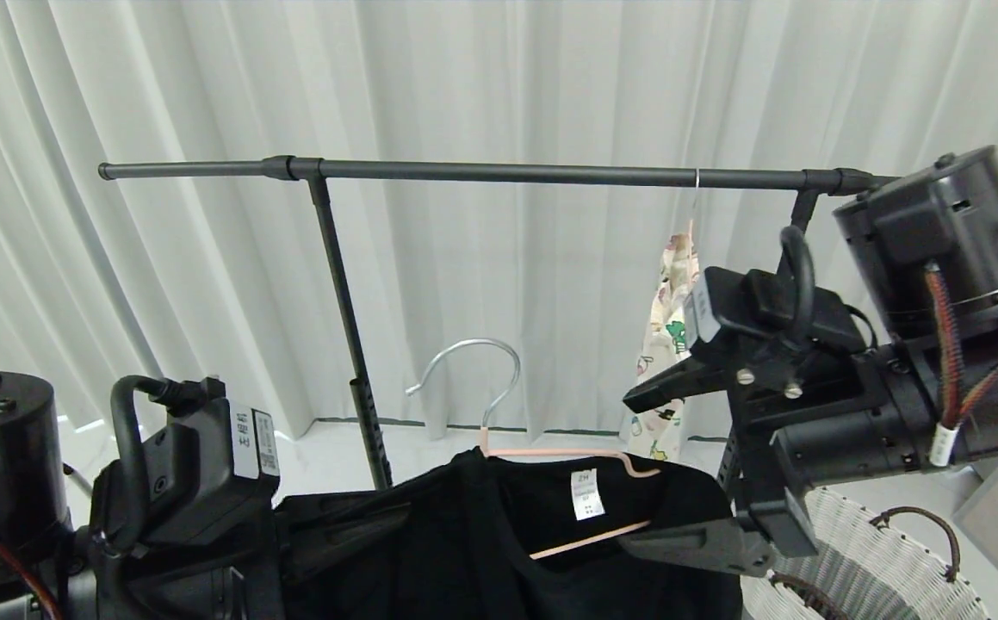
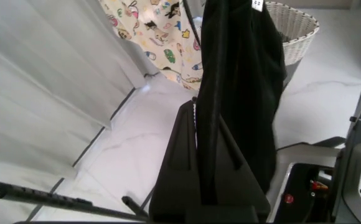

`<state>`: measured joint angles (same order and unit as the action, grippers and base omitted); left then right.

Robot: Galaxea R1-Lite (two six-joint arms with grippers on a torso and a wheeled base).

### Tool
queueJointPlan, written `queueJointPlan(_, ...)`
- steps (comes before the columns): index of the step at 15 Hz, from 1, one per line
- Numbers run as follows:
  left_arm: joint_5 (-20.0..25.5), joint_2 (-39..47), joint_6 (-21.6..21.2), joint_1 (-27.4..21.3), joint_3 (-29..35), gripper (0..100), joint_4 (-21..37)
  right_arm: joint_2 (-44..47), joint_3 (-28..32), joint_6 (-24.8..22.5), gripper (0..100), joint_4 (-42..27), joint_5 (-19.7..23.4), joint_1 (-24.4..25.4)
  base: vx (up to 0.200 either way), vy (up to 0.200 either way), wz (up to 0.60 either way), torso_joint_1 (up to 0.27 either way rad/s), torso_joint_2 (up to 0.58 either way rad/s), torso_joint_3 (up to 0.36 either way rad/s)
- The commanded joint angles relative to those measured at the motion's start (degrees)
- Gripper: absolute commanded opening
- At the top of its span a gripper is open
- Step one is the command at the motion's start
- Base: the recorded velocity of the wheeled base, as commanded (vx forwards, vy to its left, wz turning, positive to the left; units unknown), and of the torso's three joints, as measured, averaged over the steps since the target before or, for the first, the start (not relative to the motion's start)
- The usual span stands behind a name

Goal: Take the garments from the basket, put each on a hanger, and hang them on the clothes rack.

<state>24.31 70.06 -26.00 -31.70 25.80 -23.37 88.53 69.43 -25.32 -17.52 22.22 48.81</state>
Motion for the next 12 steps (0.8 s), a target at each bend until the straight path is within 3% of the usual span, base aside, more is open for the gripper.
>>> queueJointPlan(1, -0.05, -0.19, -0.01, -0.91, 0.04, 0, -0.01, 5.43, 2.64, 0.01, 100, -0.50, -0.08, 2.08, 0.000, 0.000, 0.00, 0.000, 0.00, 0.000)
queueJointPlan(6, -0.05, -0.19, -0.10, -1.79, 0.13, 0, -0.01, 8.85, 6.07, 0.18, 100, -6.56, -0.51, 2.52, 0.000, 0.000, 0.00, 0.000, 0.00, 0.000)
queueJointPlan(12, -0.14, -0.36, -0.10, -3.46, 0.31, 0, -0.01, 10.79, 5.90, 0.18, 100, -7.00, -3.41, 2.34, 0.000, 0.000, 0.00, 0.000, 0.00, 0.000)
